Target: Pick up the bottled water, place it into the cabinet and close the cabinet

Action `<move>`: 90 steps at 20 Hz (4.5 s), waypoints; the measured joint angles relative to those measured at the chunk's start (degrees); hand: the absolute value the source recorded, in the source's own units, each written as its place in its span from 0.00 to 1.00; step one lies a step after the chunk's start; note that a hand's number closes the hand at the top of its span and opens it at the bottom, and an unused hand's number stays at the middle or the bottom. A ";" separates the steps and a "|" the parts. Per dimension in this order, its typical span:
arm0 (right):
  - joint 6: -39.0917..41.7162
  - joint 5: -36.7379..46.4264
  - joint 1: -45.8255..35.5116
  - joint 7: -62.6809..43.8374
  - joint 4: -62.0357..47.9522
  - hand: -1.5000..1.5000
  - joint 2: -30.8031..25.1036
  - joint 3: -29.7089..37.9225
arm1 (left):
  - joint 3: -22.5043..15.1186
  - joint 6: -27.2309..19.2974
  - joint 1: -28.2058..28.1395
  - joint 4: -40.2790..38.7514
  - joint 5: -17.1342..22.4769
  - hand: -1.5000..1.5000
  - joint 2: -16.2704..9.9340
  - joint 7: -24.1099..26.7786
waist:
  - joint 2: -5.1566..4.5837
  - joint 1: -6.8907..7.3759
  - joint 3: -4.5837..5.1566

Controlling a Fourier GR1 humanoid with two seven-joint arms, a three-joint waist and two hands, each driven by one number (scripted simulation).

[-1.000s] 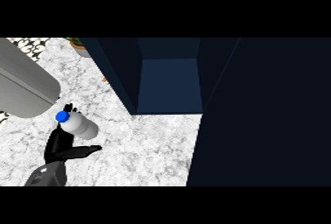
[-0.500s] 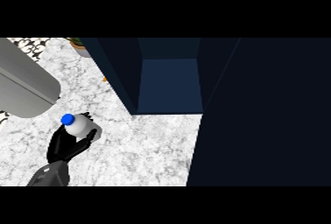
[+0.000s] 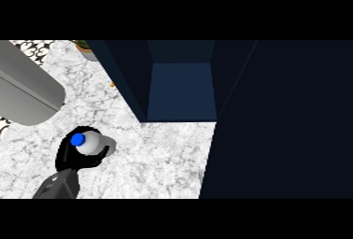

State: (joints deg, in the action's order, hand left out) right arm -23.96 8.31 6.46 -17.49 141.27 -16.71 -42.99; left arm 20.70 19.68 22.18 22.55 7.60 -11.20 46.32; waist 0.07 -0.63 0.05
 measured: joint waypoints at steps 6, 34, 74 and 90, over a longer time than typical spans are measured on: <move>0.84 -0.67 -0.72 0.03 -0.08 0.00 -1.60 3.00 | -3.49 -5.86 -4.19 7.13 1.54 1.00 6.56 3.68 | 0.40 0.62 -0.38; -1.79 -0.40 -0.87 -0.49 0.25 0.00 -1.66 -0.28 | -35.16 -30.35 -24.58 63.05 11.34 1.00 11.18 -22.55 | 0.19 0.35 -0.06; -2.50 -1.84 0.87 3.32 0.66 0.00 -4.55 -0.49 | -31.48 -55.87 28.48 20.80 8.21 1.00 10.73 -30.94 | -0.18 -0.99 -0.03; -2.77 -3.21 2.81 7.05 0.33 0.00 -5.16 -1.03 | -25.67 -59.62 36.63 -3.65 5.80 1.00 11.01 -22.29 | -0.75 -2.35 -0.01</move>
State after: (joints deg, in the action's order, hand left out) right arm -26.74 5.09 9.28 -10.43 141.60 -21.86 -44.02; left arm -4.98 -39.94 58.81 18.91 13.40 -0.19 24.04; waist -0.68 -2.98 0.04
